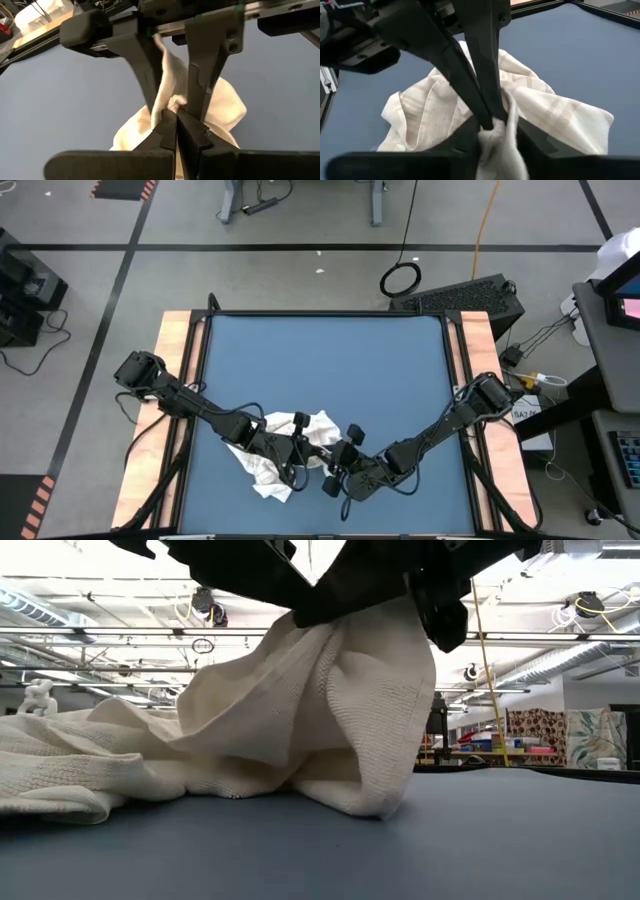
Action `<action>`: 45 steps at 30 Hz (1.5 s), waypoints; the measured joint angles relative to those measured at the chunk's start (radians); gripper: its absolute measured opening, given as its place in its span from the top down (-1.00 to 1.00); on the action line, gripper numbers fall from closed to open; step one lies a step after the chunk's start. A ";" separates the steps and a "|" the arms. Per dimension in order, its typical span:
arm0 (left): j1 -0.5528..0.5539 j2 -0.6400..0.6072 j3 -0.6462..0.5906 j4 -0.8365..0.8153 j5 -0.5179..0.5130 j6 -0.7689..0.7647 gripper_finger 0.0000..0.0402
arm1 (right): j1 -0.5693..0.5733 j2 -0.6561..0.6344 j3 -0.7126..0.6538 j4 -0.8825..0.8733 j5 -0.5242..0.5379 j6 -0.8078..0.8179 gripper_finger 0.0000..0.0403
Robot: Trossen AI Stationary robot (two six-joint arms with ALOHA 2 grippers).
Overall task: Roll towel into tight, uniform cylinder
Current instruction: Roll the white towel
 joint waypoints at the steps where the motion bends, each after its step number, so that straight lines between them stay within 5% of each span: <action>1: 0.000 -0.001 0.000 0.000 0.001 -0.016 0.97 | 0.000 0.000 0.000 -0.004 -0.005 0.000 0.69; 6: -0.005 -0.007 0.000 -0.015 -0.061 -0.099 0.84 | -0.002 0.000 0.000 -0.014 -0.006 -0.001 0.95; 11: -0.052 -0.029 0.002 -0.070 -0.206 -0.140 0.50 | -0.001 -0.002 0.005 -0.058 -0.010 0.011 0.95; 18: -0.152 -0.092 0.002 -0.400 -0.389 -0.381 0.13 | 0.022 -0.002 0.000 -0.125 -0.015 0.027 0.99; 23: -0.180 -0.084 -0.045 -0.575 -0.391 -0.640 0.07 | 0.047 0.001 -0.001 -0.140 -0.017 0.030 0.97; 34: -0.222 -0.082 -0.234 -0.164 -0.382 -0.673 0.07 | 0.066 0.000 -0.001 -0.149 -0.018 -0.007 0.96; 38: -0.186 -0.066 -0.254 -0.137 -0.380 -0.666 0.07 | 0.067 0.000 -0.001 -0.127 -0.017 -0.050 0.96; 42: -0.141 -0.035 -0.274 -0.009 -0.237 -0.573 0.07 | 0.066 -0.003 -0.001 -0.121 -0.014 -0.097 0.96; 45: -0.110 -0.025 -0.276 0.097 -0.262 -0.504 0.11 | 0.063 -0.011 -0.001 -0.120 -0.006 -0.135 0.96</action>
